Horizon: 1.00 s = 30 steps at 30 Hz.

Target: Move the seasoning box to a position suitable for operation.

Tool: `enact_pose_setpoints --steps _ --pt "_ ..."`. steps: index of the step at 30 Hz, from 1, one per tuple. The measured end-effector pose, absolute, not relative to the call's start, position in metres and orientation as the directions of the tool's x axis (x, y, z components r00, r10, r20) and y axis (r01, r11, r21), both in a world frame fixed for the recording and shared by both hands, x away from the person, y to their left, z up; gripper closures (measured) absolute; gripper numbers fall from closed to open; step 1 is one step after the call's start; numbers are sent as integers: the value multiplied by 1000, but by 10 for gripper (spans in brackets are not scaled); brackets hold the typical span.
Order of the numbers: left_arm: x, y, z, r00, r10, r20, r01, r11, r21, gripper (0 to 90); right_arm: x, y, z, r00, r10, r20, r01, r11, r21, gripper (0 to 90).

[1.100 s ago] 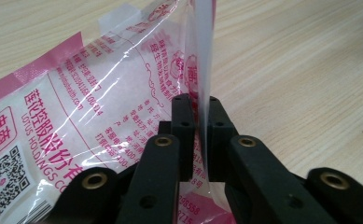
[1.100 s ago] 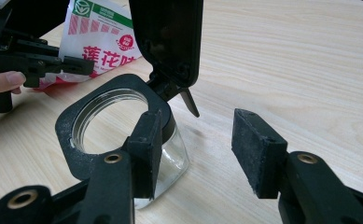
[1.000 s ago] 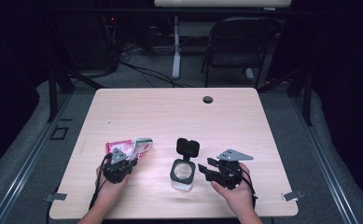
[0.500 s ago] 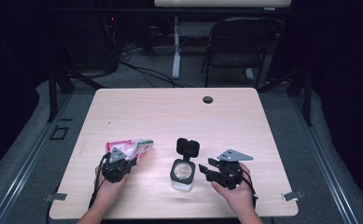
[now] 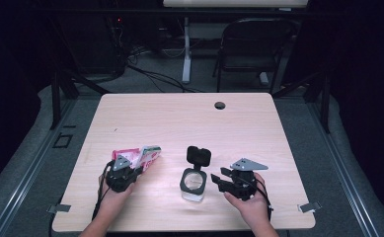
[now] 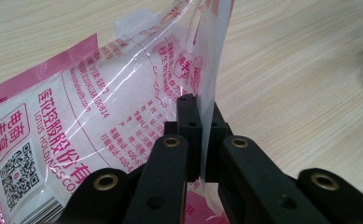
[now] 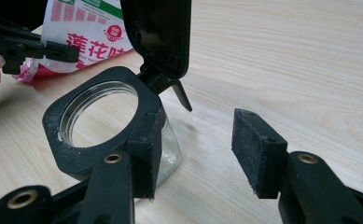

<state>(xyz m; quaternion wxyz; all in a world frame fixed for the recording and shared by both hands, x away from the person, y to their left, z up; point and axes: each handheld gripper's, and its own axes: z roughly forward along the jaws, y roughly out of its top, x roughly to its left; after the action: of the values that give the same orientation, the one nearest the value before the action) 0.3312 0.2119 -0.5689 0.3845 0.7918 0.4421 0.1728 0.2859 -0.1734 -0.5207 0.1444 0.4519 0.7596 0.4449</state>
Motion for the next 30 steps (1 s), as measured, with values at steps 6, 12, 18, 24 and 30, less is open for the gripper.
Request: enact_pose_setpoints --steps 6,12,18,24,30 --pt "331 215 -565 545 835 -80 571 -299 765 900 286 -174 -521 -548 816 182 559 197 805 530" --pt "331 219 -561 543 834 -94 580 -292 760 900 286 -175 -521 -546 817 184 561 193 805 529" --pt "332 223 -558 546 831 -110 592 -290 752 900 286 -175 -522 -545 818 187 562 190 805 527" --pt "331 222 -551 551 831 -72 582 -321 747 900 286 -176 -521 -542 819 185 562 189 805 526" --pt "333 227 -542 546 833 -83 592 -314 742 900 286 -177 -521 -540 821 185 561 187 806 525"
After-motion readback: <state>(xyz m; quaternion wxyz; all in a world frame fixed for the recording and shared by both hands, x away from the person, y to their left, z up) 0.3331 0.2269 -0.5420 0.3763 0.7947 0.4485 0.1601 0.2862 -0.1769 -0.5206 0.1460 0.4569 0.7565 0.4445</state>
